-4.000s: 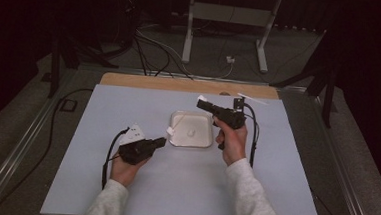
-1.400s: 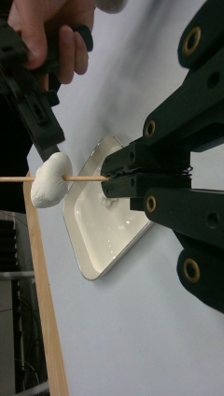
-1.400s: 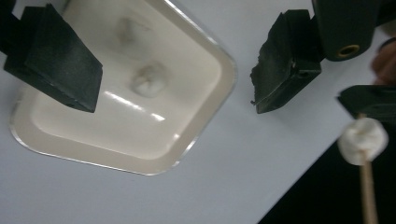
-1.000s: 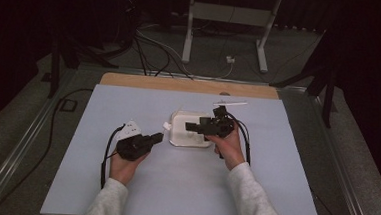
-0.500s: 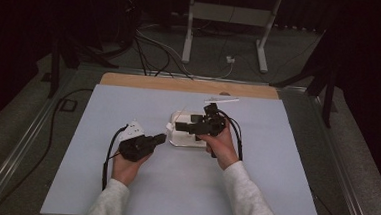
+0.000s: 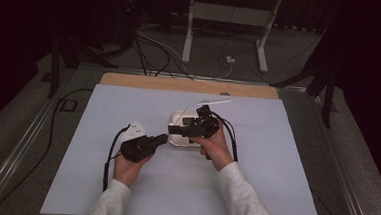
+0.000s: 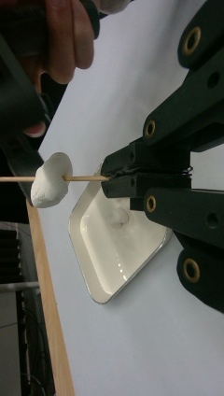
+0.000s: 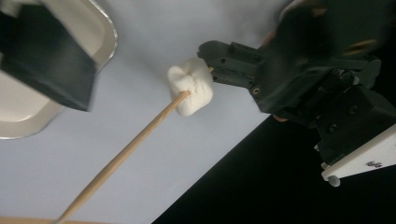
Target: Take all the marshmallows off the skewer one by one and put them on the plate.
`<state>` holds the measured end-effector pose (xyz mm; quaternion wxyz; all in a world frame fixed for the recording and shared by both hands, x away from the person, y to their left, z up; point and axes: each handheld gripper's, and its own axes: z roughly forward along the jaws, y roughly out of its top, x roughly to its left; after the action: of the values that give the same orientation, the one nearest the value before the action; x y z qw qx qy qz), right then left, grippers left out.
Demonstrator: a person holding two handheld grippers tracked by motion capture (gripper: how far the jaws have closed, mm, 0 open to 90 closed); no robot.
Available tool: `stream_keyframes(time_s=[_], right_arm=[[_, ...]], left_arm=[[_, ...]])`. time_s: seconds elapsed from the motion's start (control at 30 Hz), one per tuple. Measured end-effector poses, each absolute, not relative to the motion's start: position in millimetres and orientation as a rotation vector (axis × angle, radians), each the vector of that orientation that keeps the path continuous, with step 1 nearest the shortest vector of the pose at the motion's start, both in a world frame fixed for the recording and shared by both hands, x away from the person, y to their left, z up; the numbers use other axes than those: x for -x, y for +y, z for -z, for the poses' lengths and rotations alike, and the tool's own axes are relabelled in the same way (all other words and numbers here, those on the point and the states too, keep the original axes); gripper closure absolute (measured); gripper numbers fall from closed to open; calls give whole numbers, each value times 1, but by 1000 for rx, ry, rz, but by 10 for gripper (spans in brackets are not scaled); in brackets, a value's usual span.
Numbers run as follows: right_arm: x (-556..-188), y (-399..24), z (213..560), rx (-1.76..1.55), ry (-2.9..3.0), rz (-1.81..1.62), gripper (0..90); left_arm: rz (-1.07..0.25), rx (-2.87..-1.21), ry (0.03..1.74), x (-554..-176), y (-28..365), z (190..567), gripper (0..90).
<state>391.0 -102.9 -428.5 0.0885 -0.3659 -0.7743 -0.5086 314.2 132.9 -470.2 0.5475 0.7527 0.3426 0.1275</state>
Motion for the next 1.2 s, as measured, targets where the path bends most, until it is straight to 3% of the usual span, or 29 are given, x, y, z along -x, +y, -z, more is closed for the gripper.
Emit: stream_keyframes(time_s=[0.07, 0.17, 0.23, 0.57, 0.87, 1.2], right_arm=[[-391, -101, 430, 1086, -2293, 1511, 204], [-392, -100, 433, 1066, -2273, 1507, 386], [-392, -100, 434, 1045, -2267, 1508, 459], [-392, -98, 439, 994, -2227, 1488, 671], [-391, -101, 438, 1007, -2234, 1483, 745], [-392, -106, 436, 1021, -2204, 1508, 752]], left_arm=[[-302, -1782, 809, -314, 133, 470, 899], [-303, -1779, 806, -314, 133, 469, 899], [-303, -1775, 802, -314, 134, 469, 899], [-299, -1773, 794, -313, 133, 469, 900], [-292, -1785, 777, -314, 133, 471, 900], [-309, -1794, 762, -313, 134, 471, 900]])
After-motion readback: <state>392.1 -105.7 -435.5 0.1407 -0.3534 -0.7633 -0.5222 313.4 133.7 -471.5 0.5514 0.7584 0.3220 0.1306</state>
